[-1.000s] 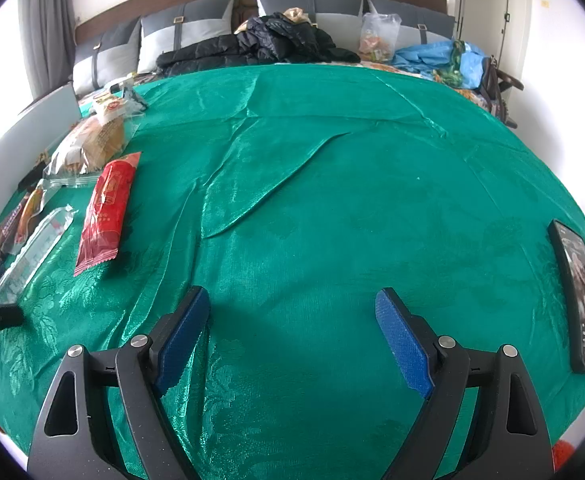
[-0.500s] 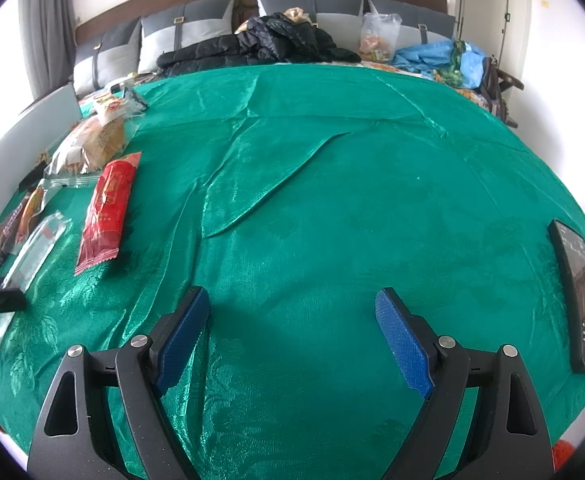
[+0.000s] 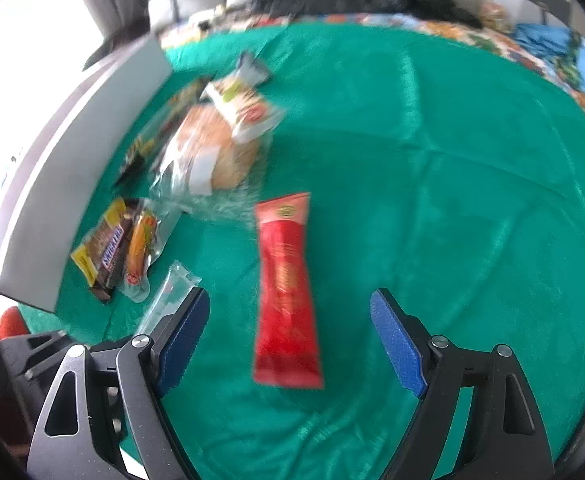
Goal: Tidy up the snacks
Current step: 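Grasp the clear ice-pop tube with the left gripper while the right gripper grasps the red bar, then carry both snacks into the white box and open both grippers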
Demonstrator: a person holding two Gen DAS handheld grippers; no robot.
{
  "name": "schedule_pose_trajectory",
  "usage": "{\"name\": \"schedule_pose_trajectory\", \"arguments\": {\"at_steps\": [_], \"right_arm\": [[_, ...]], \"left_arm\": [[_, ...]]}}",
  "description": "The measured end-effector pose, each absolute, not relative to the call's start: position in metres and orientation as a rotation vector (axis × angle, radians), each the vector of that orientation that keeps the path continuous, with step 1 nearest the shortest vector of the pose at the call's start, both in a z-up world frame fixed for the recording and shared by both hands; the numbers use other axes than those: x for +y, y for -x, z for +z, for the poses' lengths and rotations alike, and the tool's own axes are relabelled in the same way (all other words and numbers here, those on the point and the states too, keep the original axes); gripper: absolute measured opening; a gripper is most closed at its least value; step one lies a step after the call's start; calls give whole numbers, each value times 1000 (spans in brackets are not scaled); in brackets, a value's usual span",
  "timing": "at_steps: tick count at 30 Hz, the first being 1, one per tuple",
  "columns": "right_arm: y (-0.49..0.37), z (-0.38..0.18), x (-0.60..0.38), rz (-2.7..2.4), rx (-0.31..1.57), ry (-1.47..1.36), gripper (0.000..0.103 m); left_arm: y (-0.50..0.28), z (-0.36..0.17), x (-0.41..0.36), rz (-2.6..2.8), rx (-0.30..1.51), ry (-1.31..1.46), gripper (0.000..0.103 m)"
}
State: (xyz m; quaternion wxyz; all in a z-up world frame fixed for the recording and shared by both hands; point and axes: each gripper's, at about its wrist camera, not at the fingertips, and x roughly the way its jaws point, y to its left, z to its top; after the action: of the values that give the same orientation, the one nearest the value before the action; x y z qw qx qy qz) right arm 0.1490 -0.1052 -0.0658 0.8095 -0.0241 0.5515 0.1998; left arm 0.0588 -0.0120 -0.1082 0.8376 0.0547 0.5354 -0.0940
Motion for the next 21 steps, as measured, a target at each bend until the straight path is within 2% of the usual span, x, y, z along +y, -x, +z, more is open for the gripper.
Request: {"name": "schedule_pose_trajectory", "arguments": {"at_steps": [2, 3, 4, 5, 8, 13, 17, 21], "right_arm": [[-154, -75, -91, 415, 1215, 86, 81], [-155, -80, -87, 407, 1233, 106, 73], [-156, -85, -84, 396, 1253, 125, 33], [-156, -92, -84, 385, 1289, 134, 21], [-154, -91, -99, 362, 1286, 67, 16], [-144, -69, -130, 362, 1253, -52, 15], [-138, -36, -130, 410, 1205, -111, 15], [-136, 20, -84, 515, 1120, -124, 15]], "left_arm": [[-57, -106, -10, -197, 1128, -109, 18], [-56, -104, -9, -197, 1124, -106, 18], [-54, -103, -7, -196, 1120, -106, 18], [-53, -102, -6, -192, 1114, -109, 18], [-49, -100, -4, -184, 1104, -109, 17], [-50, -82, 8, -225, 1100, 19, 17], [-52, -42, 44, -273, 1050, 225, 17], [-54, 9, 111, -212, 941, 321, 17]]}}
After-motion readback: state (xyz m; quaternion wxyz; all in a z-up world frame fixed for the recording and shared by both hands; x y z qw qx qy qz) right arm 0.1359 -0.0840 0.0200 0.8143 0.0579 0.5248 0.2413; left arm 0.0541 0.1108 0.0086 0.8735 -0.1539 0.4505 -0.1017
